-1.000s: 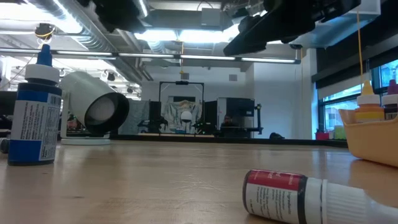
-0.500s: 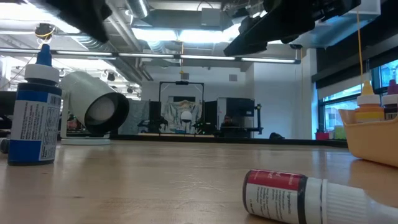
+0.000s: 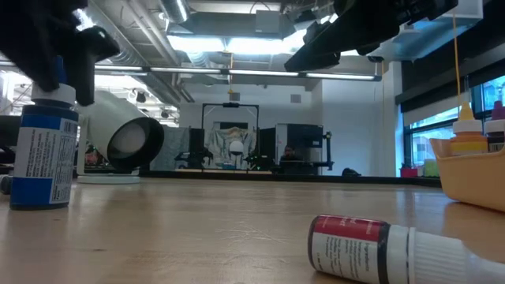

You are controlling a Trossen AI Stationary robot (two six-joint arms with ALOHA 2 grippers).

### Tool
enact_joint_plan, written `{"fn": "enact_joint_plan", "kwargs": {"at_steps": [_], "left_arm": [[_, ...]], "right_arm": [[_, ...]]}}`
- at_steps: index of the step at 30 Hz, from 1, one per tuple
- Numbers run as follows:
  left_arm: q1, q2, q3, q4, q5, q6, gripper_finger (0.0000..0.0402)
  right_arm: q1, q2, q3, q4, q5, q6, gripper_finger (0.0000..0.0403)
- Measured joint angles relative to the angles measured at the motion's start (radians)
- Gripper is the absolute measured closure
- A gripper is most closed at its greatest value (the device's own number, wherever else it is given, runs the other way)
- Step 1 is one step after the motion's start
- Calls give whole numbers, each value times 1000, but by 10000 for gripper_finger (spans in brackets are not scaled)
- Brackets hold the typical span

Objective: Pick & Place food coloring
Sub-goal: Put the large blue food coloring bottle into the yellow bin

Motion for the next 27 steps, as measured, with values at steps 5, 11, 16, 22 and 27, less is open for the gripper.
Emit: {"fn": "enact_joint_plan", "kwargs": {"at_steps": [5, 11, 16, 22, 27], "left_arm": [[0, 21, 0, -1, 12, 9, 196], [0, 21, 0, -1, 32, 11, 232], [0, 21, 0, -1, 34, 13, 281], [9, 21, 1, 1, 6, 23, 287], [80, 21, 53, 8, -2, 32, 287]], "right_arm": [[0, 0, 0, 0, 0, -2, 134], [0, 0, 0, -1, 0, -3, 134], [0, 0, 0, -1, 1, -3, 134], [0, 0, 0, -1, 1, -2, 134], [0, -1, 0, -2, 1, -9, 134]]}}
